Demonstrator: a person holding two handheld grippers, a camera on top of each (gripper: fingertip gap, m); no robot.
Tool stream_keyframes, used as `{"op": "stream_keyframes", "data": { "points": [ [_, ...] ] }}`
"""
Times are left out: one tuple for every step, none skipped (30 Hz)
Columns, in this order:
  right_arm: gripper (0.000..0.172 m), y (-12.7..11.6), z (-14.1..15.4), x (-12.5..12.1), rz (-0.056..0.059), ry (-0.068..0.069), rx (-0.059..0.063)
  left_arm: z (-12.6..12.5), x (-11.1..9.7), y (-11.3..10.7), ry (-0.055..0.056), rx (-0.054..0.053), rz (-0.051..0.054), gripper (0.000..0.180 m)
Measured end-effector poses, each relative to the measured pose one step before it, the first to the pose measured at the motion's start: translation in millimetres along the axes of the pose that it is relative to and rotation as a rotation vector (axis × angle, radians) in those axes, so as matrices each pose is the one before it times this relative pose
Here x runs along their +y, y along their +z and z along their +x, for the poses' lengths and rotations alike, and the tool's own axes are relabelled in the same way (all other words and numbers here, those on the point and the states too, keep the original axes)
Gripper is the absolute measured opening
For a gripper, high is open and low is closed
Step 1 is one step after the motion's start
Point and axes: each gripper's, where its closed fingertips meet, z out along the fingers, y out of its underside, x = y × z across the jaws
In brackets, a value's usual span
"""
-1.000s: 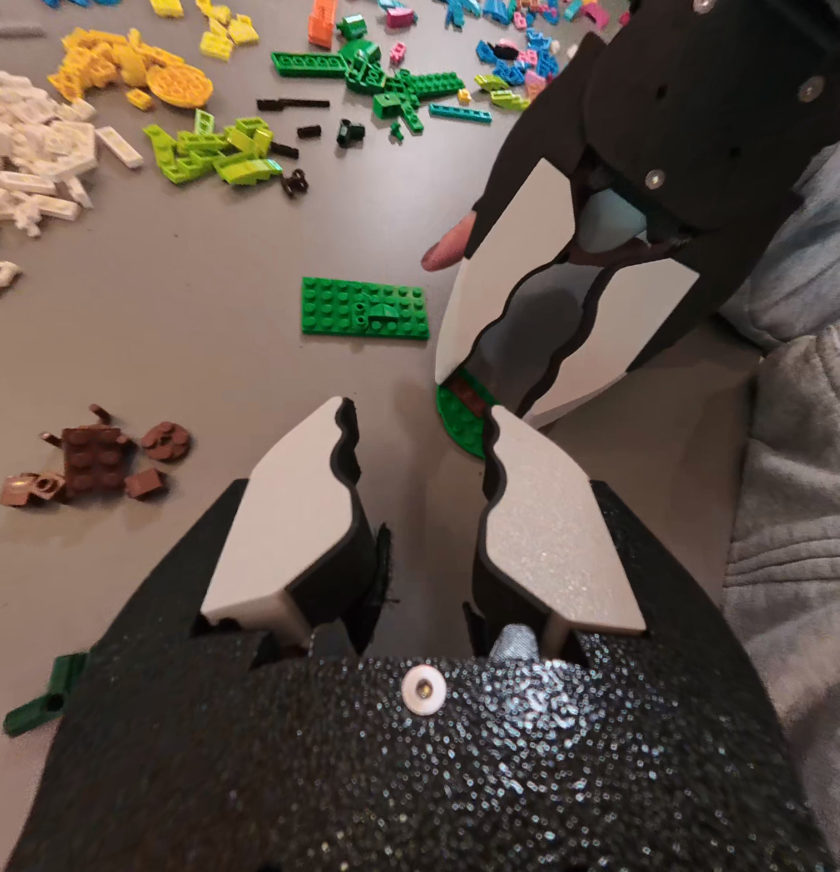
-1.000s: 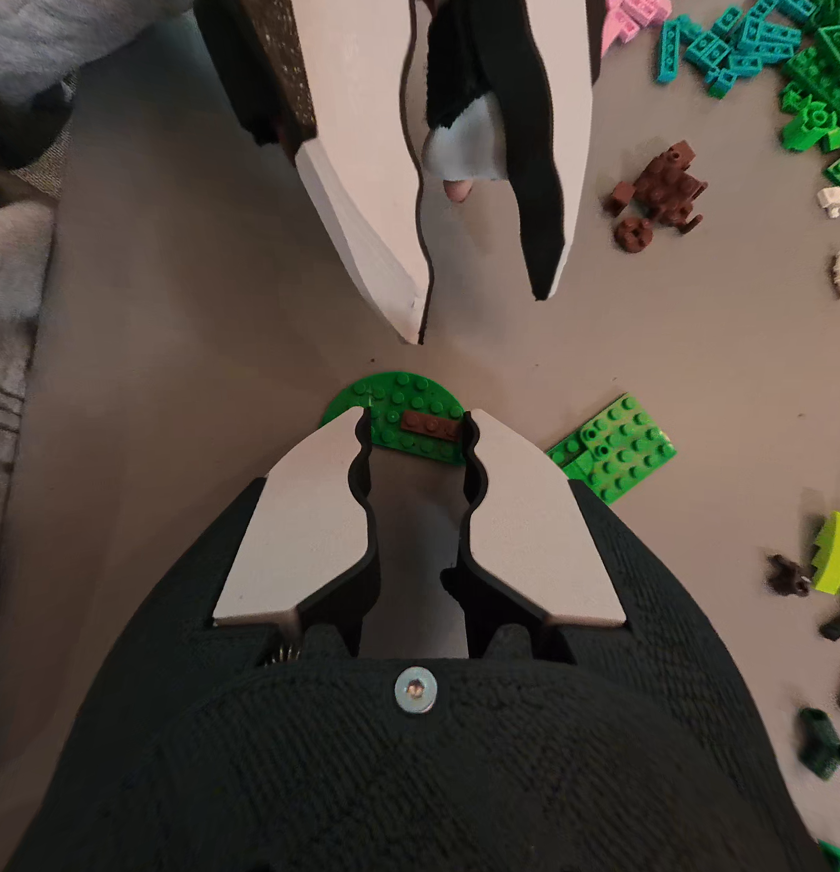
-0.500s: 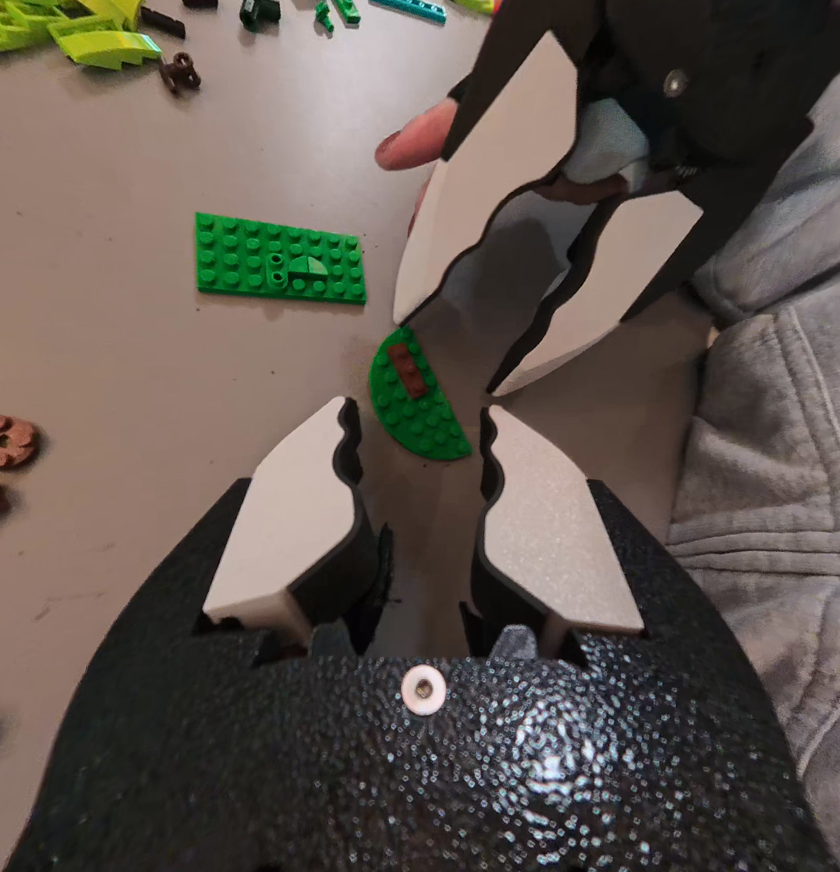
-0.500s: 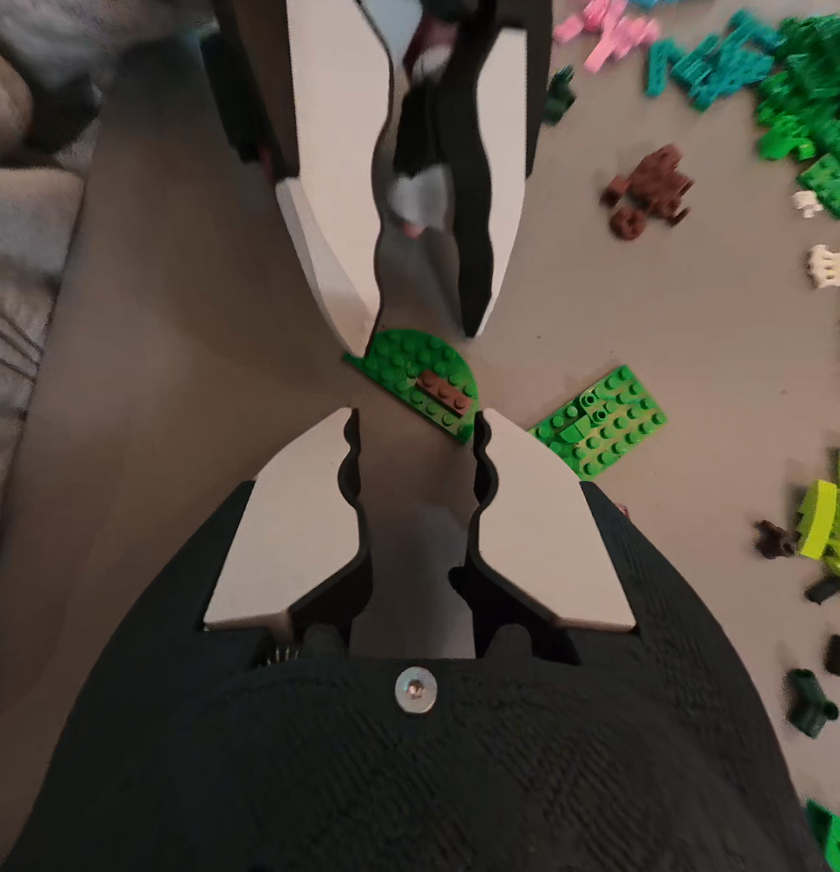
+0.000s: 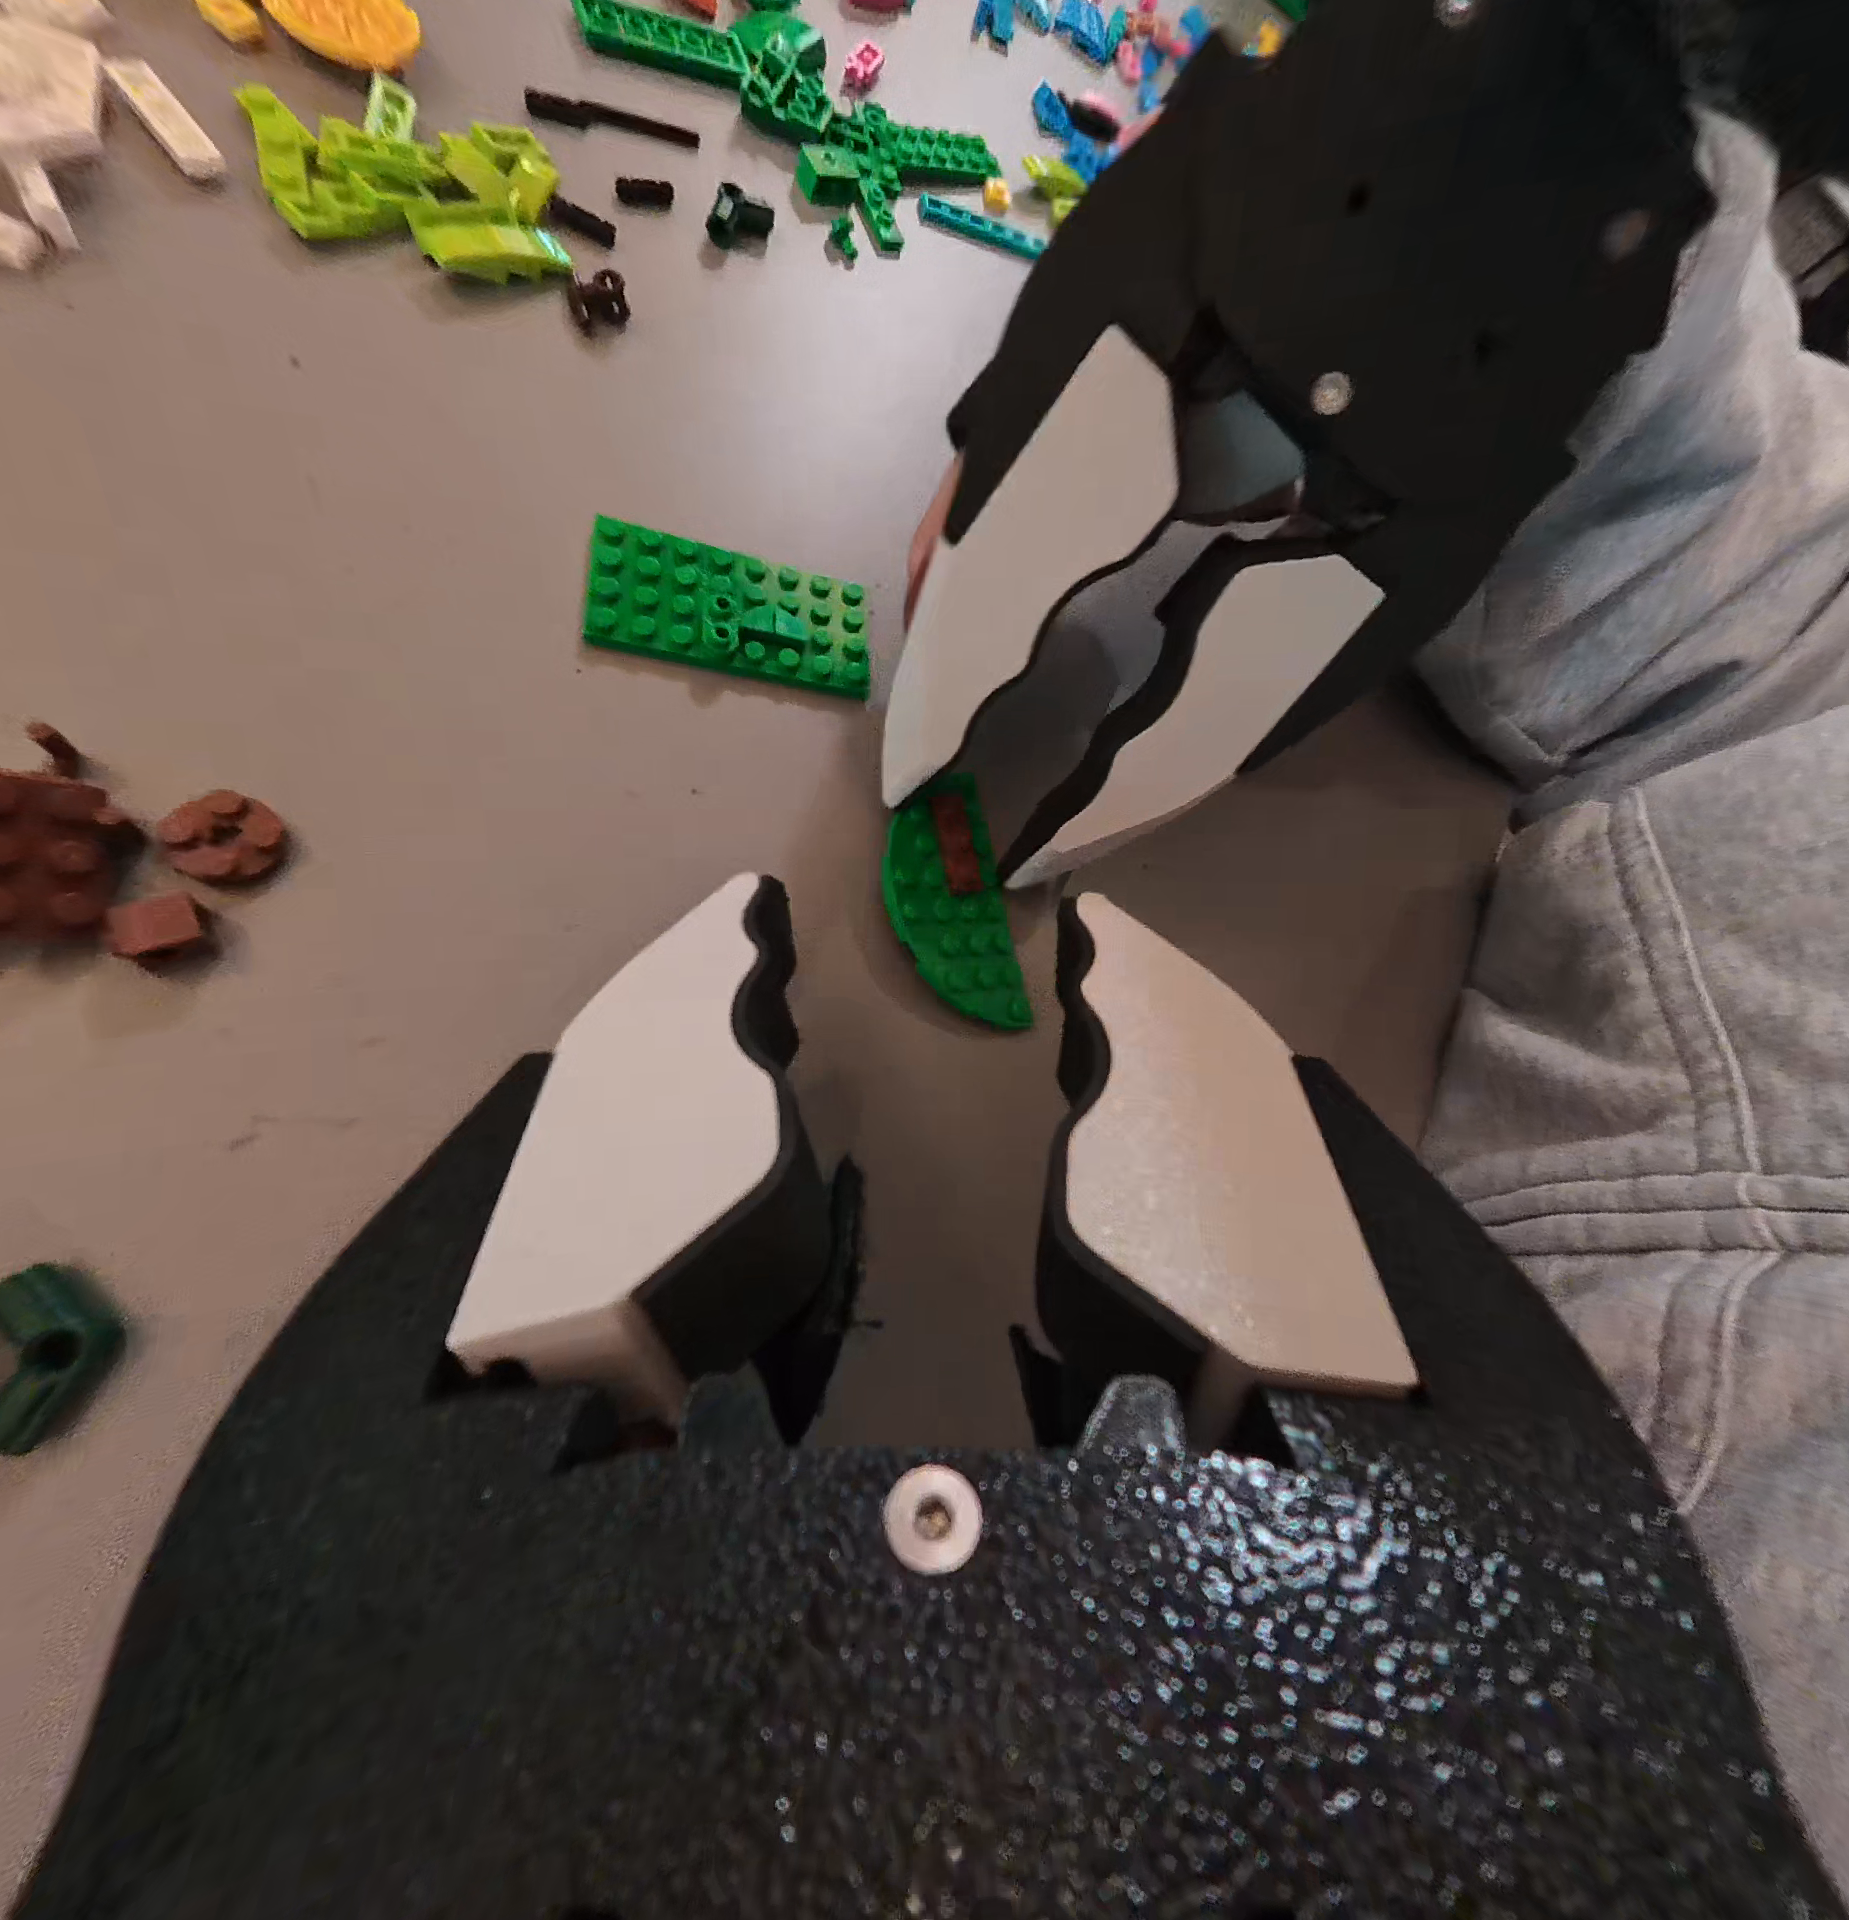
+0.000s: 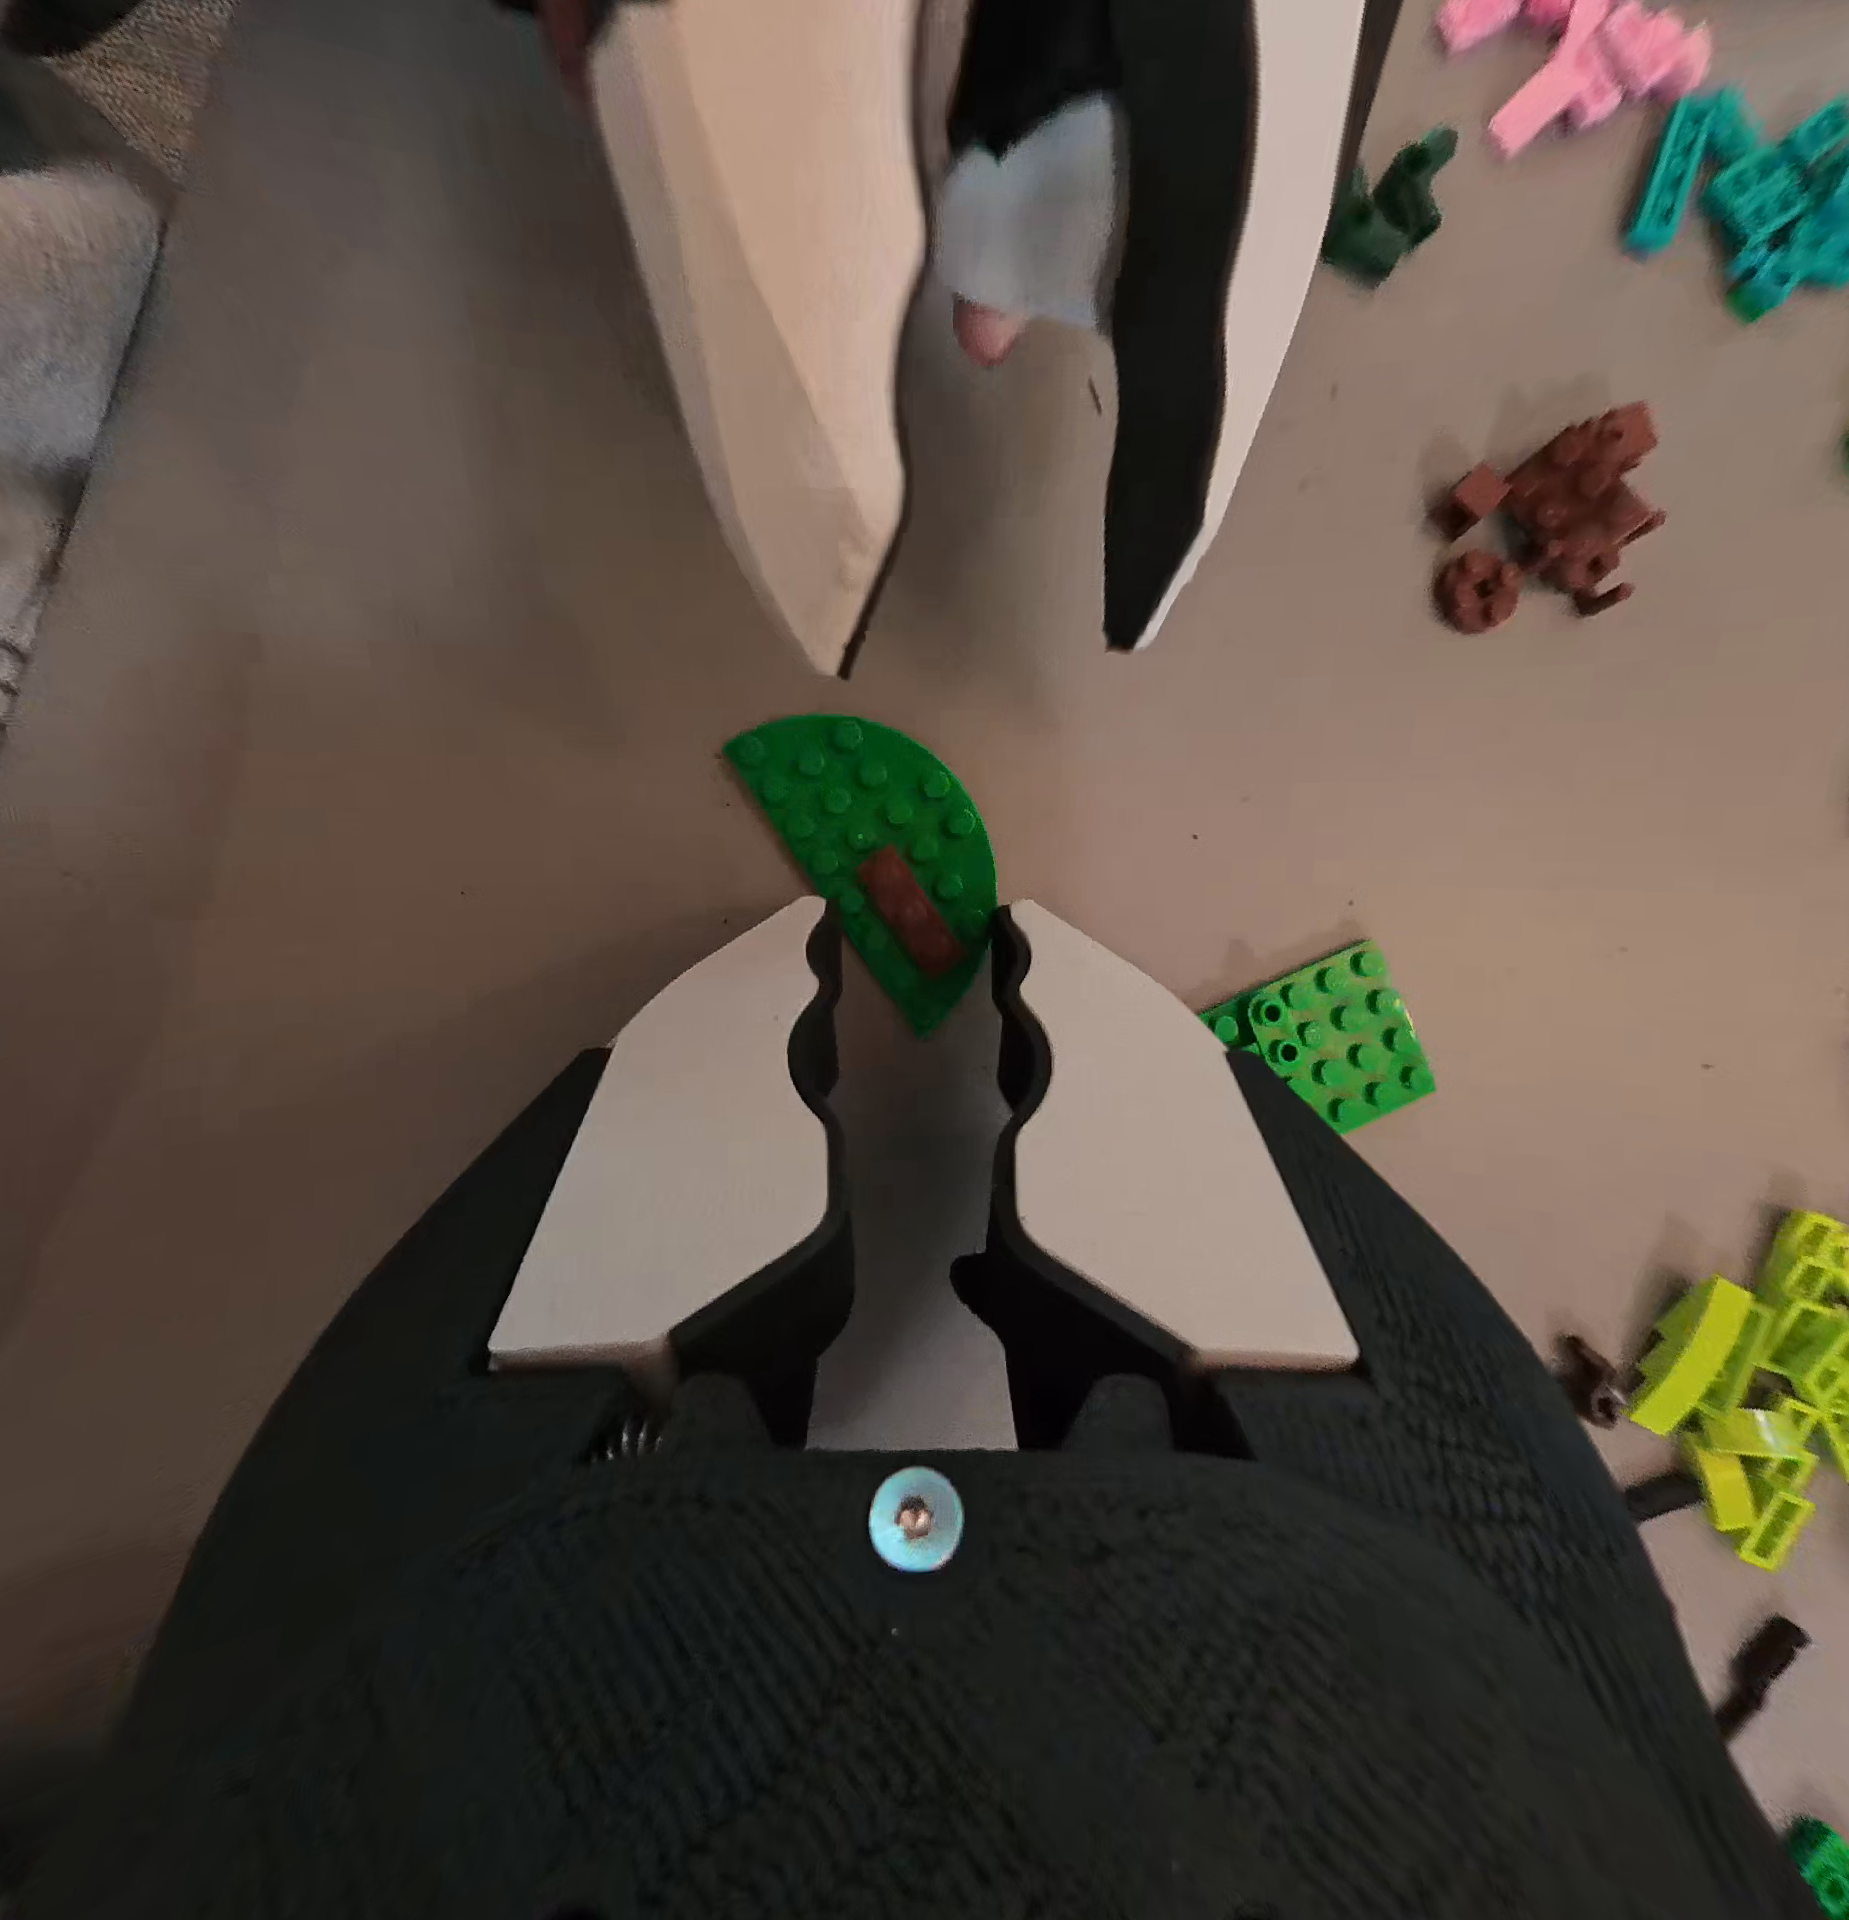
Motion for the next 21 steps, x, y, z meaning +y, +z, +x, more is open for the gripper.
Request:
{"op": "stream_keyframes", "data": {
  "points": [
    [0.027,-0.42,-2.04,-0.34,0.0192,-0.0242,0.0168,0.11,3.94,3.72,-0.0274,0.0068,-0.0233,0.047],
    [0.027,-0.41,-1.78,-0.51,0.0188,-0.0147,0.018,-1.09,5.19,4.22,-0.0273,-0.0026,-0.0335,0.045],
    [0.027,-0.34,-1.51,-0.45,0.017,-0.0141,0.0197,-1.18,5.46,4.39,-0.0191,-0.0039,-0.0352,0.043],
    [0.027,-0.55,-1.93,-0.3,0.0145,-0.0137,0.0161,0.59,5.11,4.27,-0.0113,0.0071,-0.0338,0.041],
    [0.027,-0.62,-1.19,-0.21,0.0077,-0.0115,0.0177,4.05,0.53,2.75,-0.0088,0.0266,-0.0058,0.035],
    [0.027,-0.51,-0.3,0.0,0.0033,-0.012,0.021,4.78,0.36,2.31,-0.0105,0.0318,-0.0071,0.033],
    [0.027,-0.34,-0.1,-0.13,0.0017,-0.0119,0.0198,3.64,0.76,2.32,-0.0065,0.0221,-0.0098,0.032],
    [0.027,-0.17,0.04,-0.13,0.0009,-0.0109,0.0165,2.1,0.74,2.51,-0.001,0.0091,-0.0089,0.028],
    [0.027,-0.06,-0.08,-0.17,0.0014,-0.0068,0.0121,2.01,1.33,2.55,0.0021,0.0074,-0.0117,0.023],
    [0.027,-0.24,-0.56,-0.1,0.0008,-0.0021,0.0054,1.06,0.86,1.91,0.0016,0.0006,-0.0078,0.02],
    [0.027,-0.42,-0.24,0.18,0.0008,0.0018,0.0058,-1.8,0.18,0.13,0.0078,-0.0154,-0.0036,0.016],
    [0.027,-0.1,-0.34,-0.08,0.0038,0.0064,0.0035,-1.99,0.27,0.28,0.0105,-0.0152,-0.0027,0.013],
    [0.027,-0.16,-0.57,0.04,0.0044,0.0121,0.0008,-0.5,-0.2,0.2,0.0061,-0.0035,0.0027,0.012],
    [0.027,-0.22,-0.17,0.2,0.0027,0.0208,0.0003,-0.08,-0.24,0.3,0.0095,0.0002,0.0041,0.012],
    [0.027,-0.25,-0.39,0.65,0.0013,0.0258,-0.0031,1.06,-1.22,0.23,0.0109,0.0045,0.0124,0.011],
    [0.028,-0.19,-0.05,0.6,0.0036,0.0283,0.0001,1.48,-2.62,-0.35,0.0117,0.0046,0.0215,0.009],
    [0.028,0.09,1.69,0.88,0.0028,0.0324,0.013,1.08,-2.99,-0.62,0.0141,-0.0025,0.021,0.007],
    [0.029,-0.2,2.35,0.43,0.0035,0.0319,0.0192,0.97,-2.38,-0.67,0.016,-0.0053,0.0131,0.005],
    [0.029,-0.46,1.26,0.1,0.0037,0.0222,0.015,-0.84,-1.09,-0.31,0.0186,-0.0187,0.0019,0.005],
    [0.029,-0.37,0.26,-0.15,0.0036,0.014,0.0135,-0.64,-1.04,0.03,0.0205,-0.018,0.0019,0.004],
    [0.03,-0.48,0.9,-0.36,0.0035,0.0053,0.0211,0.47,-0.27,0.3,0.0225,-0.0103,-0.0035,0.004]
  ]
}}
